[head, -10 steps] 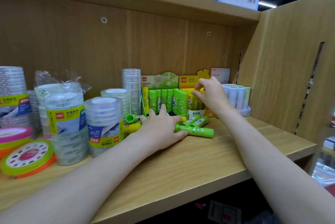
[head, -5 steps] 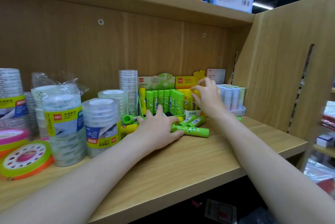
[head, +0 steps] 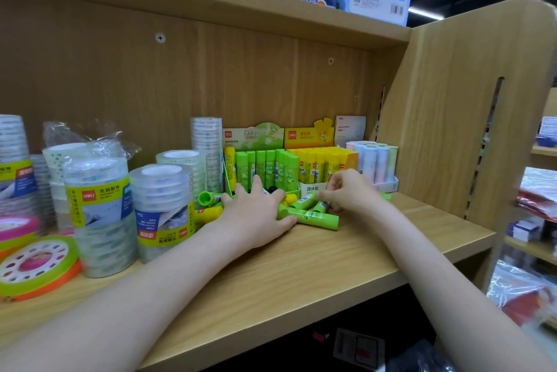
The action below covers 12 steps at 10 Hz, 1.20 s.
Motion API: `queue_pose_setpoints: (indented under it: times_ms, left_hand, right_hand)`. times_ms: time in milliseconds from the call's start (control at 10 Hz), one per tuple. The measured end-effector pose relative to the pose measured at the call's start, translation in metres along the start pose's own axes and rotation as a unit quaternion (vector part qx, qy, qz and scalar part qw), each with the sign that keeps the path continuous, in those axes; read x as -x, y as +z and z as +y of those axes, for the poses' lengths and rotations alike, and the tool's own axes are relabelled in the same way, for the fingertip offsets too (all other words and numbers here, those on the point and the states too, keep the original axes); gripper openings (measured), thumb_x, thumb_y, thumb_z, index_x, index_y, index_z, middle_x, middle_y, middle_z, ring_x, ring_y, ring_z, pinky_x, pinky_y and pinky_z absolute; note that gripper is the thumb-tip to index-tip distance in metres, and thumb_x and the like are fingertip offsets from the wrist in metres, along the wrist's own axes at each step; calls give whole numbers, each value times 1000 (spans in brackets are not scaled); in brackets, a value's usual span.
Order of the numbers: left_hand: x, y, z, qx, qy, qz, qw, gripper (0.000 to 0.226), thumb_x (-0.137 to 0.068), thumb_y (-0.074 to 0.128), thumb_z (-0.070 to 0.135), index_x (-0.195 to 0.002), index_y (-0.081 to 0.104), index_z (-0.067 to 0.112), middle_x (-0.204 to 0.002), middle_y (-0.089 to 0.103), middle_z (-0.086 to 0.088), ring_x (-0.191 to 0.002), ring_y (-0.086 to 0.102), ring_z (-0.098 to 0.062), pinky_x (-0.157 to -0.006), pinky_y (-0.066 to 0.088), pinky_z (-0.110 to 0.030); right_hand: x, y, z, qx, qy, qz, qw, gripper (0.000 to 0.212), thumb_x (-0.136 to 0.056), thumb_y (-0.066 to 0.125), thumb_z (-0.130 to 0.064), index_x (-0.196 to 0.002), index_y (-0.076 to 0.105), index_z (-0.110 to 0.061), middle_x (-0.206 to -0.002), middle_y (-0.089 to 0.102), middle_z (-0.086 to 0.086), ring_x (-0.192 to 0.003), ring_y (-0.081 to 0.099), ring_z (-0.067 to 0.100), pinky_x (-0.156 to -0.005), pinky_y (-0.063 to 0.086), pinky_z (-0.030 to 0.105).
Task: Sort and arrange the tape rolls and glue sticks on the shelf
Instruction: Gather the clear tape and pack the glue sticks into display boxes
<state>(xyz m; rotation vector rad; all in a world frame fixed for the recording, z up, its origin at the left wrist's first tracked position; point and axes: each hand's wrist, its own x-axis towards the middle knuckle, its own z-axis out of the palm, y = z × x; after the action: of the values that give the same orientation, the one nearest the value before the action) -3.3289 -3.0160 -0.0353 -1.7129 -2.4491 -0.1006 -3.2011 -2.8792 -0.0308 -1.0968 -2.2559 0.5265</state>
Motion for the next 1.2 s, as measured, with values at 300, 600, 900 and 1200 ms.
queue_pose_setpoints:
  times_ms: [300, 600, 900, 1200]
  left_hand:
    - [-1, 0, -1, 1, 3, 2, 1000, 61, -91, 33, 62, -145, 19, 38, -156, 0, -15, -139, 10, -46, -109, 17, -63]
    - [0, -1, 0, 1, 1, -1, 1000, 58, -91, 34, 61, -142, 26, 35, -156, 0, -16, -139, 10, -46, -109, 17, -63]
    - [0, 0, 0, 1, -1, -2, 1000, 58, -91, 34, 61, -142, 26, 34, -156, 1, -15, -139, 11, -46, -109, 17, -63]
    - [-2, 1, 0, 0, -1, 4, 1000, 57, -90, 34, 62, -140, 29, 34, -156, 2, -16, -138, 14, -46, -108, 20, -62]
  right_hand:
    - [-1, -7, -9, -54, 42, 10, 998, 15, -80, 69, -13, -92, 63, -7, -88, 64, 8, -58, 60, 14, -69, 54, 30]
    - [0, -2, -13, 113, 20, -21, 993, 42, -84, 64, -43, -100, 66, -4, -102, 66, 10, -95, 60, 23, -81, 49, 35]
    - [-5, -9, 6, 3, 37, 1, 999, 12, -82, 66, -13, -94, 66, -14, -109, 62, 10, -102, 55, 22, -85, 46, 31]
    - [-11, -19, -12, -98, -130, 199, 966, 22, -85, 66, -19, -106, 63, -14, -88, 61, -1, -83, 59, 14, -70, 46, 24]
